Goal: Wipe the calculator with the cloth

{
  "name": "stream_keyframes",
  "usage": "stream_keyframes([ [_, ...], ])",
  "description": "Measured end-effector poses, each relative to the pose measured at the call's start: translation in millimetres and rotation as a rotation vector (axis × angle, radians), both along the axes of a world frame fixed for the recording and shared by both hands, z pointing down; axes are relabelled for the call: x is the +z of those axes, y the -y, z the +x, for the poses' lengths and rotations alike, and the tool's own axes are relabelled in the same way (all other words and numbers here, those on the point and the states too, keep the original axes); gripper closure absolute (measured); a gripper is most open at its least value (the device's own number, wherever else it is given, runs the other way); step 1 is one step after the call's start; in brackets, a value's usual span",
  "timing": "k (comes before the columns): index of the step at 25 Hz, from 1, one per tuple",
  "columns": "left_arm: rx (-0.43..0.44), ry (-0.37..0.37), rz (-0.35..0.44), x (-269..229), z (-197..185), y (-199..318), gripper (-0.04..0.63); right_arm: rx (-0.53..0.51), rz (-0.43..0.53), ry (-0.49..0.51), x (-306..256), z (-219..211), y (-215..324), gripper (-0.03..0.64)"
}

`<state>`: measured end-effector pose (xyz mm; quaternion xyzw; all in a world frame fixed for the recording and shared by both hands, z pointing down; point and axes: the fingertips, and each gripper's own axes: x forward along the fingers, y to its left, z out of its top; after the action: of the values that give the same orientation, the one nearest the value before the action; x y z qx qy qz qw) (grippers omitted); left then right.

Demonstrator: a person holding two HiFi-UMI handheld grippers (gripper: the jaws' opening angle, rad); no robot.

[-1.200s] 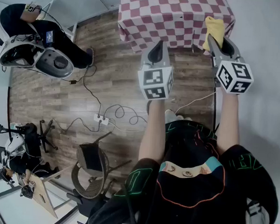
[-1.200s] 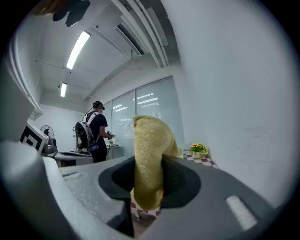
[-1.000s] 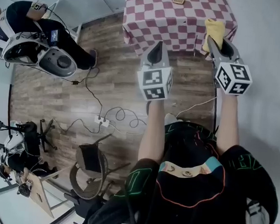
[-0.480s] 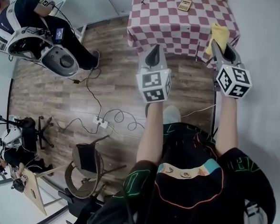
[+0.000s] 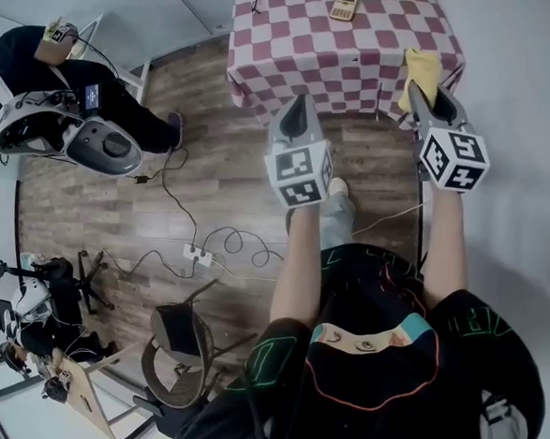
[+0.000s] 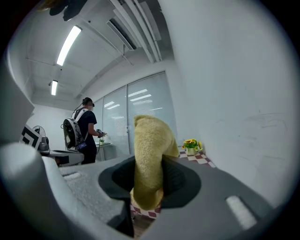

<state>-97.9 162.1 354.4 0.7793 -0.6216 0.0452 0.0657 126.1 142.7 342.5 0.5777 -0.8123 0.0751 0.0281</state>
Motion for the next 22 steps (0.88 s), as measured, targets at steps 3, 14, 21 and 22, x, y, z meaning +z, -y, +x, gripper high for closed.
stream_keyframes([
  [3,-0.001,0.055,-0.049,15,1,40,0.588,0.013,-0.022,-0.004,10,4,32,0.494],
  [14,0.076,0.007,-0.114,48,19,176,0.586,0.038,-0.107,-0.046,37,12,156,0.494],
  [21,0.163,-0.036,-0.118,53,34,250,0.586,0.052,-0.130,-0.059,44,11,218,0.493],
  [22,0.167,-0.037,-0.118,53,36,258,0.586,0.055,-0.133,-0.063,45,13,224,0.492],
])
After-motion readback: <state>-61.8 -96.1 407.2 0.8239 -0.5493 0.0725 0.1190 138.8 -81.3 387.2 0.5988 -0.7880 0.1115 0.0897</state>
